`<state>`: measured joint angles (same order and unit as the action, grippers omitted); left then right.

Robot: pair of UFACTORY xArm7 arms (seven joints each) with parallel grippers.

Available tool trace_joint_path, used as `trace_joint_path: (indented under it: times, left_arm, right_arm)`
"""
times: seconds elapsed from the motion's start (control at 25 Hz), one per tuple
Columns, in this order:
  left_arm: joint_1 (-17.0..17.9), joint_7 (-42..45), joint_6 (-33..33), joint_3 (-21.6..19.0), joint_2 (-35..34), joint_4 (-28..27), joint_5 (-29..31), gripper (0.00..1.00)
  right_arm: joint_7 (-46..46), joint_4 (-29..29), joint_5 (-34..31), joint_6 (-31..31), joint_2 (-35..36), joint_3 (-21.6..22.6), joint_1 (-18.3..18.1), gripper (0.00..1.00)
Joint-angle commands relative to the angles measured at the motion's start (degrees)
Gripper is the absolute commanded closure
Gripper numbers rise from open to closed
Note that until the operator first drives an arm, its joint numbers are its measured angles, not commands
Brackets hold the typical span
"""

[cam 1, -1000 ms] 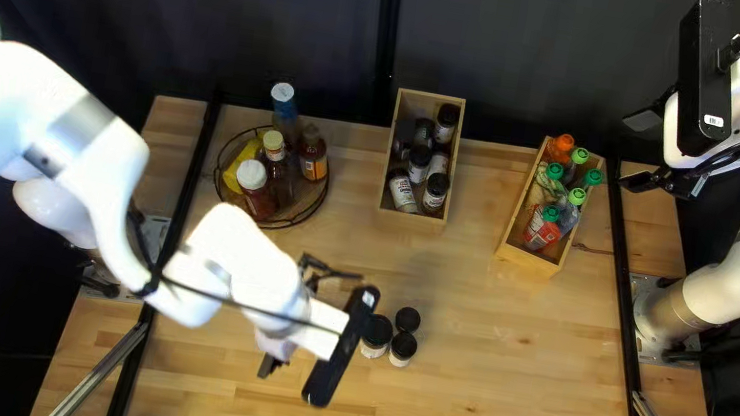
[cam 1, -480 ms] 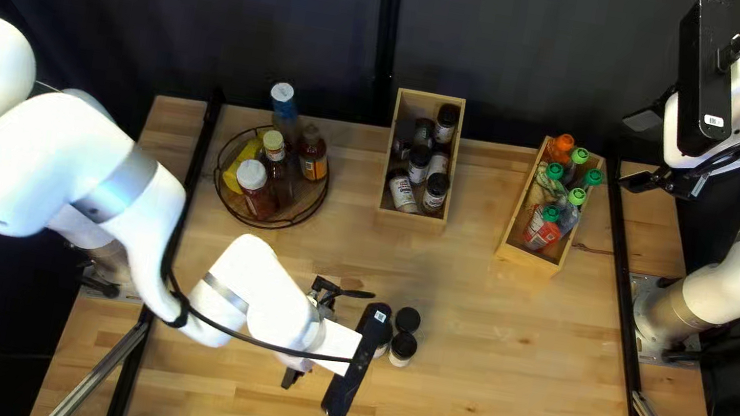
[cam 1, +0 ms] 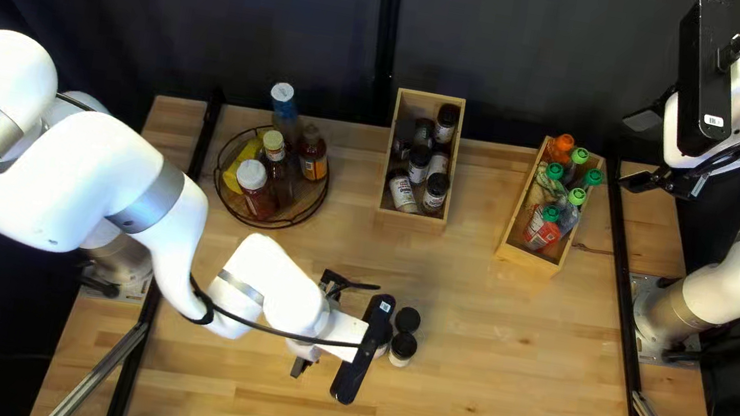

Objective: Separate condiments, baby food and spices and place it in 3 different racks/containers

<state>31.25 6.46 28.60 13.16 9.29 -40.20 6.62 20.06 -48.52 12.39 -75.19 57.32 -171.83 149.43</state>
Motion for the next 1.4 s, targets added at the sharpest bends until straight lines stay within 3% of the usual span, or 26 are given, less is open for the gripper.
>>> trace_joint_path:
  times: [0.04, 0.12, 0.16, 0.2, 0.52, 0.6, 1.04, 1.4]
  left_arm:
    - [-0.8, -2.3, -1.0, -0.8, 1.3, -0.2, -2.2, 0.00]
    - [-0.8, -2.4, -0.9, -0.7, 0.8, 0.1, -2.1, 0.00]
    - [-0.7, -2.1, -0.9, -0.5, 0.6, 0.2, -1.9, 0.12]
    - [-0.7, -2.0, -1.0, -0.5, 0.5, 0.2, -1.7, 1.00]
    - [0.1, 1.8, 1.9, 0.5, -3.1, 0.5, 2.3, 1.00]
    - [0.2, 3.3, 4.7, 0.5, -6.1, 0.6, 4.1, 0.97]
    - [-2.8, 5.2, 26.2, 0.1, -24.6, -3.3, 11.6, 1.00]
    - [-5.2, 6.0, 27.7, 0.9, -31.0, 0.2, 14.2, 1.00]
  right_arm:
    - [0.0, 0.0, 0.0, 0.0, 0.0, 0.0, 0.0, 0.00]
    - [0.0, 0.0, 0.0, 0.0, 0.0, 0.0, 0.0, 0.00]
    - [0.0, 0.0, 0.0, 0.0, 0.0, 0.0, 0.0, 0.00]
    - [0.0, 0.0, 0.0, 0.0, 0.0, 0.0, 0.0, 0.00]
    - [0.0, 0.0, 0.0, 0.0, 0.0, 0.0, 0.0, 0.00]
    - [0.0, 0.0, 0.0, 0.0, 0.0, 0.0, 0.0, 0.00]
    - [0.0, 0.0, 0.0, 0.0, 0.0, 0.0, 0.0, 0.00]
    - [0.0, 0.0, 0.0, 0.0, 0.0, 0.0, 0.0, 0.00]
